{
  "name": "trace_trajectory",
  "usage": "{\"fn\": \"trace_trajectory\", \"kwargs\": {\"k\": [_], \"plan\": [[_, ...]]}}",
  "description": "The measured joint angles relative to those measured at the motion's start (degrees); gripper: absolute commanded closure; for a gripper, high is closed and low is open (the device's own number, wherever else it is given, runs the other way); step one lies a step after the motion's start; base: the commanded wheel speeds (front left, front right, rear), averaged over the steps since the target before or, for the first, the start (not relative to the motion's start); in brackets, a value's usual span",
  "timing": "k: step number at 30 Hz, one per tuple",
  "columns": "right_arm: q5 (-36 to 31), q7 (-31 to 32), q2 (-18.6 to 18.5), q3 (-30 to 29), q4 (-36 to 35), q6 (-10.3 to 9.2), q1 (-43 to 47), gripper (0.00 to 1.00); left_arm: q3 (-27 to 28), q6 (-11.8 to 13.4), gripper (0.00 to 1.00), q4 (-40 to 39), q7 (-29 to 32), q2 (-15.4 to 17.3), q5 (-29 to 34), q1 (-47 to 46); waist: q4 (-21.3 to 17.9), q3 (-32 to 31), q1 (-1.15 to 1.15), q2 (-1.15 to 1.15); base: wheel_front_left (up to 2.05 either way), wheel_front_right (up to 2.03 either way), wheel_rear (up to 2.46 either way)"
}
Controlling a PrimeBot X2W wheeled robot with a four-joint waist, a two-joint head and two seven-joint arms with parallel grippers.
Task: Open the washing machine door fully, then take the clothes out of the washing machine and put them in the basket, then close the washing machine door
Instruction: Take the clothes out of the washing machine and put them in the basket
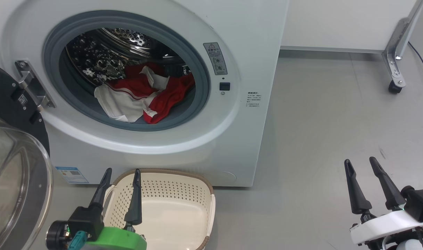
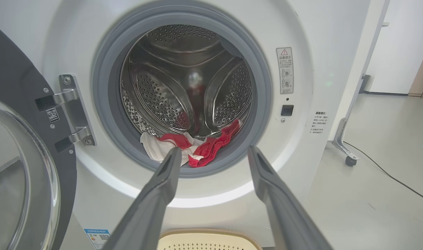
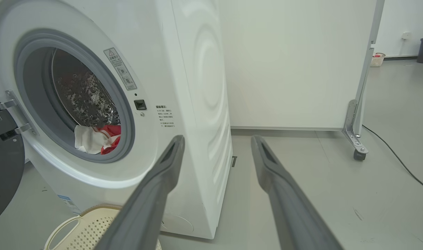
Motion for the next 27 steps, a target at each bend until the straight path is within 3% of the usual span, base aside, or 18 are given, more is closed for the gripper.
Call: {"fn": "trace_trajectory", "kwargs": {"k": [16, 27], "plan": [[0.3, 0.0, -0.2, 0.8, -0.9, 0.0, -0.1, 0.0, 0.1, 0.6, 0.0, -0.7, 0.0, 0.0, 0.0, 0.0, -0.7, 1.5, 0.0, 0.0, 0.0, 0.0, 0.0], [2.6, 0.0, -2.5, 1.2, -2.3, 0.0, -0.3, 0.0, 2.5, 3.3, 0.0, 1.1, 1.3, 0.1, 3.2, -0.5, -3.7, 7.3, 0.0, 0.0, 0.0, 0.0, 0.0]]}}
